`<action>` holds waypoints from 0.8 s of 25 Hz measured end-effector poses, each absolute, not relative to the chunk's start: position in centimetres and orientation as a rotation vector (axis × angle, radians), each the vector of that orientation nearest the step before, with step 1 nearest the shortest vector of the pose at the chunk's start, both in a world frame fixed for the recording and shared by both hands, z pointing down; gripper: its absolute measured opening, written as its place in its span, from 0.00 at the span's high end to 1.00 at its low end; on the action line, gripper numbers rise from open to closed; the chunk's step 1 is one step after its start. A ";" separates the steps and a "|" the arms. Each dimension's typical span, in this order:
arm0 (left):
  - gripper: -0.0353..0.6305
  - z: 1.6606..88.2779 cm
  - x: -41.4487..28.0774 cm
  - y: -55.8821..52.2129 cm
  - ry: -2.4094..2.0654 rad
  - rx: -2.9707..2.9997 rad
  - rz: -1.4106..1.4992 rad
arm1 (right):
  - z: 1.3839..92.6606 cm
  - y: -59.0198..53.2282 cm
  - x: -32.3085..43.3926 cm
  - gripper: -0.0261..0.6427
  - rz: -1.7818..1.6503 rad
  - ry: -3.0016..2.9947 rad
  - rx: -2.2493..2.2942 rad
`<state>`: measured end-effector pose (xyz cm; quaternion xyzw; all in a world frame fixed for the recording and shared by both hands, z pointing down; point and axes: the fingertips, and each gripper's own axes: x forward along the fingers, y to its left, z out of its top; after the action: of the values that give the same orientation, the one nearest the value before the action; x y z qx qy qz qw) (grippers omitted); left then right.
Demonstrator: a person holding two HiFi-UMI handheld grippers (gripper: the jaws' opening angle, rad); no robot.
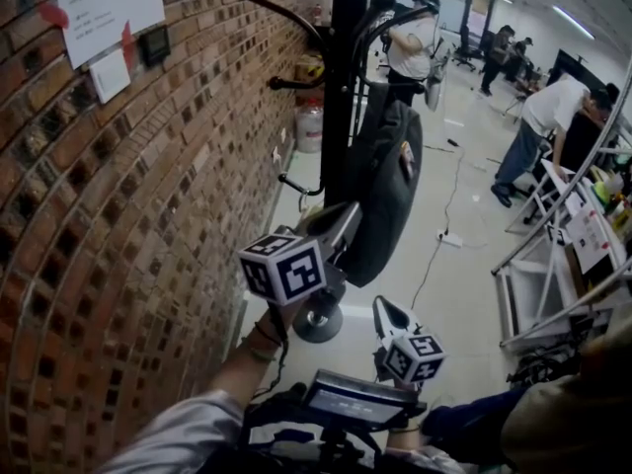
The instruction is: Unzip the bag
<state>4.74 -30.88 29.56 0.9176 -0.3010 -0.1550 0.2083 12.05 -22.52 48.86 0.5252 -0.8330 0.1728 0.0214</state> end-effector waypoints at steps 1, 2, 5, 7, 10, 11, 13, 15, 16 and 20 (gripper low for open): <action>0.94 29.6 4.7 -30.8 -0.840 2.551 -0.434 | 49.0 -22.5 12.1 0.97 0.534 -2.581 1.625; 0.94 29.7 4.7 -30.8 -0.843 2.548 -0.439 | 49.2 -22.5 12.2 0.97 0.533 -2.579 1.622; 0.94 30.0 4.5 -30.7 -0.853 2.542 -0.457 | 49.4 -22.4 12.3 0.97 0.536 -2.580 1.612; 0.94 30.2 4.4 -30.7 -0.856 2.538 -0.467 | 49.7 -22.5 12.3 0.97 0.538 -2.575 1.608; 0.94 30.5 4.3 -30.8 -0.853 2.525 -0.482 | 49.9 -22.6 12.3 0.97 0.539 -2.577 1.600; 0.94 30.6 4.3 -30.8 -0.851 2.519 -0.488 | 49.9 -22.7 12.3 0.97 0.539 -2.578 1.599; 0.94 30.7 4.3 -30.7 -0.850 2.513 -0.496 | 49.6 -22.7 12.2 0.97 0.537 -2.580 1.600; 0.94 30.8 4.3 -30.5 -0.860 2.517 -0.493 | 49.3 -22.6 12.2 0.97 0.537 -2.583 1.600; 0.94 30.9 4.3 -30.5 -0.868 2.520 -0.490 | 49.2 -22.5 12.1 0.97 0.538 -2.584 1.600; 0.94 31.5 4.2 -30.3 -0.873 2.505 -0.492 | 49.0 -22.5 12.1 0.97 0.545 -2.587 1.593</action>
<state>4.21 -30.32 31.54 0.9058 -0.3155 -0.1780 0.2198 12.09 -22.45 49.02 0.5158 -0.8379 0.1766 0.0275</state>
